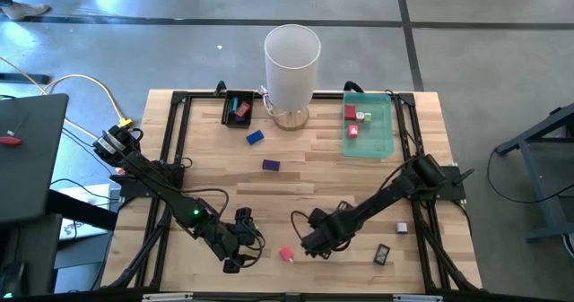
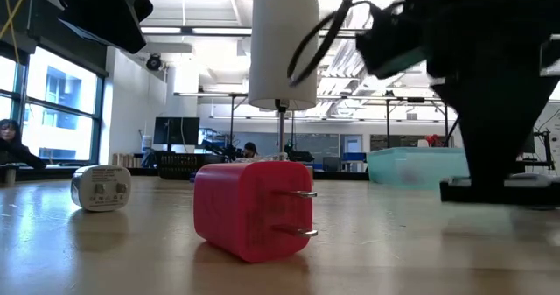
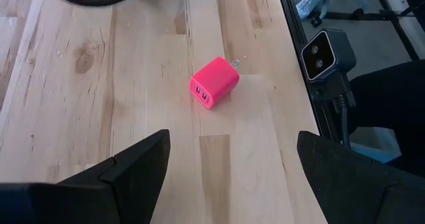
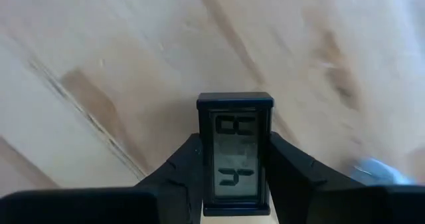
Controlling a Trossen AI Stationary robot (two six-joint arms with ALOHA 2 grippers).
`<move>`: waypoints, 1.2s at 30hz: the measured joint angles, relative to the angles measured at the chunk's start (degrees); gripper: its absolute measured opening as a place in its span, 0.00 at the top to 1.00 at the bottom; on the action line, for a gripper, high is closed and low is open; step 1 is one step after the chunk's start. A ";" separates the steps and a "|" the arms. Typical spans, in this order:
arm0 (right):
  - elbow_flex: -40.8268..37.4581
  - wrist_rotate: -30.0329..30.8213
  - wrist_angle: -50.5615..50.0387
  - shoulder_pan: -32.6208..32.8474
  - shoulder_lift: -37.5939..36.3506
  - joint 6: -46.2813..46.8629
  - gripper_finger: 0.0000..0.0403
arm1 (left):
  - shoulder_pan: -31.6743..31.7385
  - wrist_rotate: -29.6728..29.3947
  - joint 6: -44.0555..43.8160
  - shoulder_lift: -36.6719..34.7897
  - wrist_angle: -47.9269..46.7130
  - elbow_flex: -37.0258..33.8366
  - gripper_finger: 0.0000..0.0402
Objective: Pick & Place Office items
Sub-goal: Put the left black digital clock into the black bin
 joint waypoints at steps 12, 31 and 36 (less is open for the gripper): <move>8.36 5.06 -5.06 2.73 -0.21 0.13 0.71 | 0.00 -1.17 0.02 0.00 0.00 0.00 0.21; 16.39 41.94 -1.81 12.44 -0.36 -8.43 0.71 | 0.29 -13.20 1.10 0.00 14.68 -0.02 0.21; 16.39 45.54 3.27 11.86 -0.36 -15.72 0.71 | 3.24 -13.18 -8.13 0.00 16.28 -0.02 0.21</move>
